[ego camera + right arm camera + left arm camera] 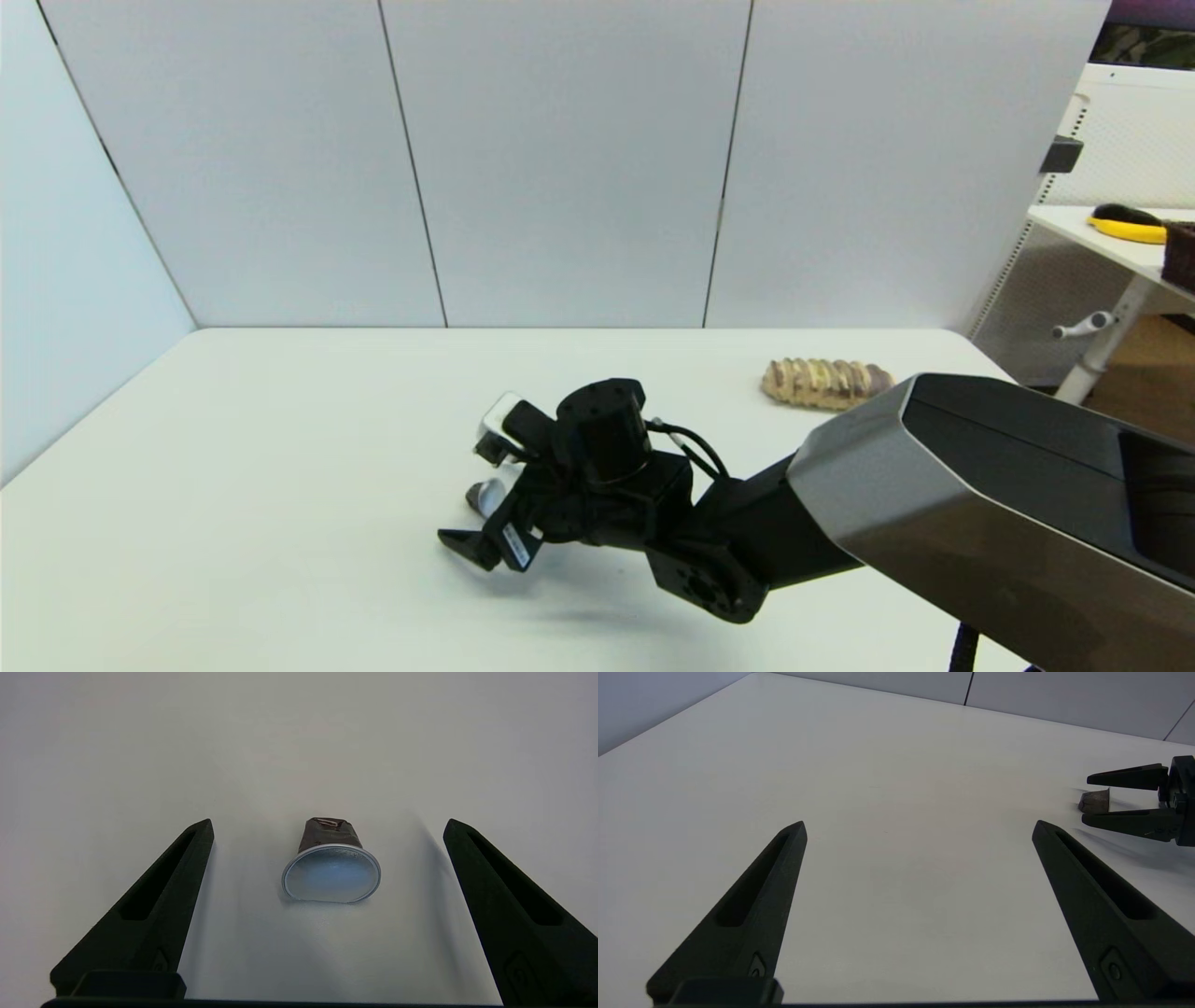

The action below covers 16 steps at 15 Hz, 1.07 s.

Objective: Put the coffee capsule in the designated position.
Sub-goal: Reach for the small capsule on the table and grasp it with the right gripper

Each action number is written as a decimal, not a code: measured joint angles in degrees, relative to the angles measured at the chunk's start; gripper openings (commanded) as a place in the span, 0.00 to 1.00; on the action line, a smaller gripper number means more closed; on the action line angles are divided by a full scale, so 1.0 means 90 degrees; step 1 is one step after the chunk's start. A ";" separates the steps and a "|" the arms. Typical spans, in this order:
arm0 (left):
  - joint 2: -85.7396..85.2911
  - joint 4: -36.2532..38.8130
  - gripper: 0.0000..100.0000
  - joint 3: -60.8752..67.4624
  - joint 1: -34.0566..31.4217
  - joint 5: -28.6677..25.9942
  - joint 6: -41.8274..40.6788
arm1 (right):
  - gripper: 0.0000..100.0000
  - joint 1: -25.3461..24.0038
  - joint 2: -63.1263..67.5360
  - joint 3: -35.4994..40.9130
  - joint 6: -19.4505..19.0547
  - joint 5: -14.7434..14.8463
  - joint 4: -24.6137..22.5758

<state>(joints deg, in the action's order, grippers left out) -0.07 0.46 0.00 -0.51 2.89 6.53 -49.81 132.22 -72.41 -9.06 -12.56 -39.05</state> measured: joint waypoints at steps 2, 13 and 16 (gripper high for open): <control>0.0000 0.0003 1.00 0.0000 0.0000 -0.0003 0.0000 | 1.00 0.0000 0.0003 0.0000 0.0008 -0.0001 0.0008; 0.0000 0.0000 1.00 0.0000 0.0000 -0.0003 0.0000 | 1.00 -0.0049 -0.0163 0.0163 0.0049 -0.0009 0.0000; 0.0000 0.0000 1.00 0.0000 0.0000 -0.0005 -0.0001 | 1.00 -0.0095 -0.0214 0.0259 0.0049 -0.0004 -0.0007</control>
<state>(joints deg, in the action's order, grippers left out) -0.07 0.46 0.00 -0.51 2.84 6.52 -50.66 130.29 -70.08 -8.62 -12.59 -39.11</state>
